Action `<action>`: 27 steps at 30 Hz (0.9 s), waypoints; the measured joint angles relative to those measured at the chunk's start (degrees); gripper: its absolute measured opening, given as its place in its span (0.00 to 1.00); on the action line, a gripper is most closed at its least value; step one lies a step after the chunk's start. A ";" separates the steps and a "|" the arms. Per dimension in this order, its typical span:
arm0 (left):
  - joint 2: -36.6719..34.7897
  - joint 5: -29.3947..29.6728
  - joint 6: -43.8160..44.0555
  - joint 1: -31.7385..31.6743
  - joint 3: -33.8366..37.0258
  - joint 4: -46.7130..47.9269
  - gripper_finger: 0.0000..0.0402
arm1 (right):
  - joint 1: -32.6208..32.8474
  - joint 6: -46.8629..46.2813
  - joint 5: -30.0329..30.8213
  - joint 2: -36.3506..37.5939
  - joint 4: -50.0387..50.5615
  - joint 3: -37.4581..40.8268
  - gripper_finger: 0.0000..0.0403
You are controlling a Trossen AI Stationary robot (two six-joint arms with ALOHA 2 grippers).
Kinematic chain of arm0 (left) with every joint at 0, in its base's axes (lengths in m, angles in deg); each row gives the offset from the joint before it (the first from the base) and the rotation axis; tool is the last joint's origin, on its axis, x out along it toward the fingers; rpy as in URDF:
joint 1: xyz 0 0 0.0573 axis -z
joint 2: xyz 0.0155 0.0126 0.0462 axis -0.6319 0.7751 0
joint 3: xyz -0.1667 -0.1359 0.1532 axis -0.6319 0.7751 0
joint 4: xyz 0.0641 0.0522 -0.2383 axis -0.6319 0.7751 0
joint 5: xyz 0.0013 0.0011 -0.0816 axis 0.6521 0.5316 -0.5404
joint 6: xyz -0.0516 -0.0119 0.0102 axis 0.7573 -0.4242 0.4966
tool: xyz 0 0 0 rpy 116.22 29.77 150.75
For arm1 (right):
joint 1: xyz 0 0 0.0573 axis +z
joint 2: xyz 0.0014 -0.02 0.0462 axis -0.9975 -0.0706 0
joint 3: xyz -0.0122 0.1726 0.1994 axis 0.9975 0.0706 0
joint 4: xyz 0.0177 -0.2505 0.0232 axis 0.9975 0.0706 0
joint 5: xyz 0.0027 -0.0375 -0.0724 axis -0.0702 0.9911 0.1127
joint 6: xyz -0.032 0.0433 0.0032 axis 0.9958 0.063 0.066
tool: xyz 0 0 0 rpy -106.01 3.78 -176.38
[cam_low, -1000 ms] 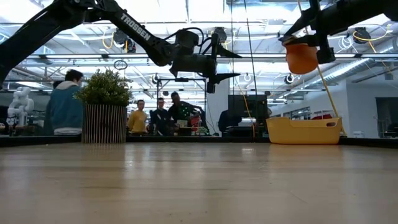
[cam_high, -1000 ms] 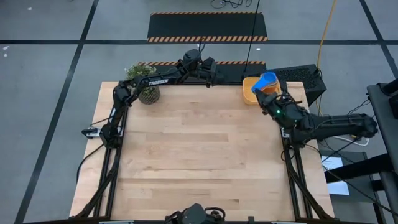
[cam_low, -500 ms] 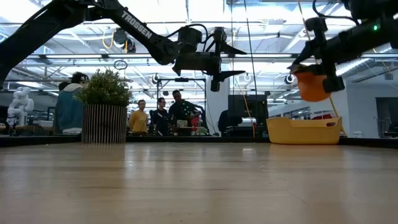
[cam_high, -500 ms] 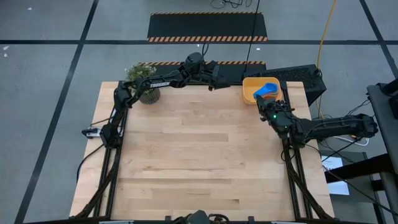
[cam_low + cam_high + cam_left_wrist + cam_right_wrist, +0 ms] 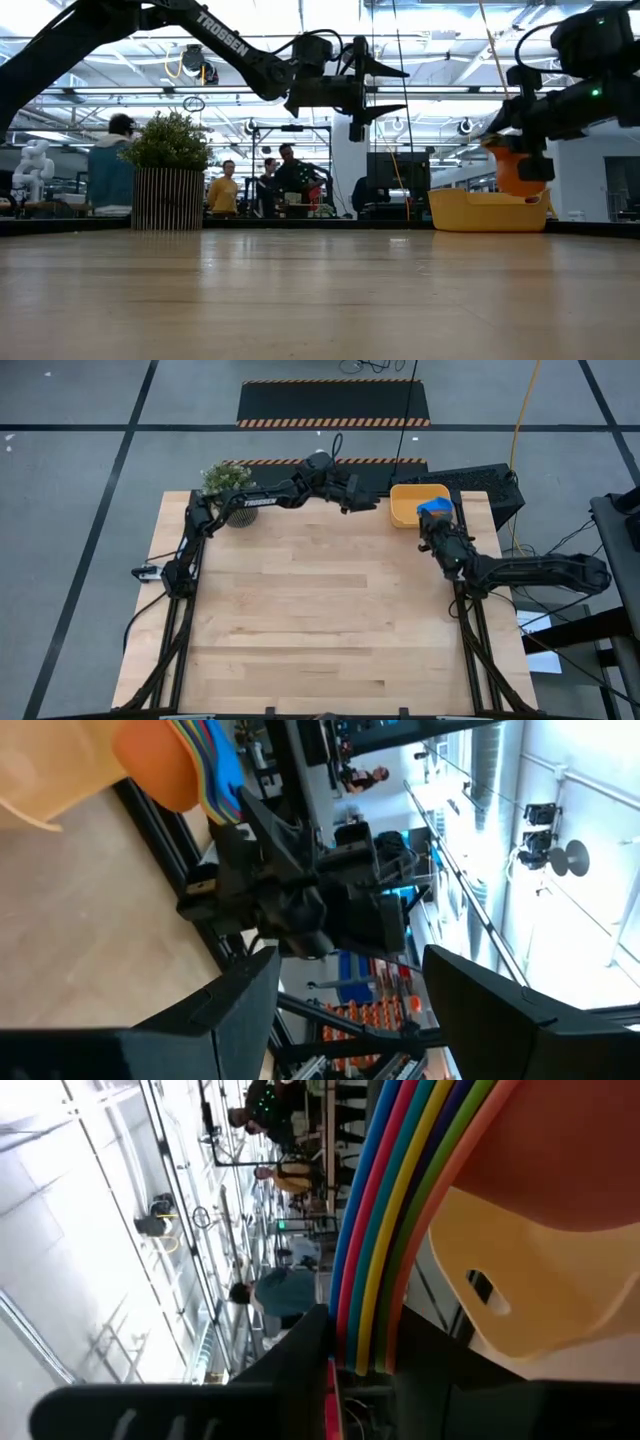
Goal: Nest measuring cups in basket
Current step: Put the nested measuring cups into the yellow bin
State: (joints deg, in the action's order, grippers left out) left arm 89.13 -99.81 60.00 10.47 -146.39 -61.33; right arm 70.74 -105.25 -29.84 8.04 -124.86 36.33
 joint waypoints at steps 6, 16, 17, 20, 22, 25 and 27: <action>0.00 2.76 -0.05 0.47 0.00 -0.72 0.62 | -6.41 2.02 -7.70 -4.40 -3.42 -3.45 0.18; 0.02 4.53 1.73 0.47 0.00 -2.69 0.62 | -13.35 -2.15 -14.73 -13.99 -5.17 -4.42 0.18; 0.02 4.55 2.35 0.47 0.00 -3.81 0.62 | -13.92 -2.46 -14.70 -14.76 -5.36 -4.39 0.18; 0.02 4.61 4.09 0.47 0.00 -6.58 0.62 | -16.09 -1.84 -15.97 -17.15 -8.58 -4.39 0.18; 0.02 4.81 4.65 0.47 0.00 -7.34 0.62 | -17.98 -0.38 -18.32 -18.90 -11.27 -4.39 0.18; 0.02 5.47 4.76 0.47 0.00 -7.49 0.62 | -20.61 0.40 -21.70 -22.10 -14.15 -4.40 0.18; 0.02 5.52 4.81 0.47 0.00 -7.50 0.62 | -21.91 0.17 -22.36 -24.44 -16.17 -4.40 0.18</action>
State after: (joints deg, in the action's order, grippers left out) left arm 89.15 -94.29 64.81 10.94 -146.39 -68.83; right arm 48.83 -105.08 -52.20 -16.40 -141.03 31.92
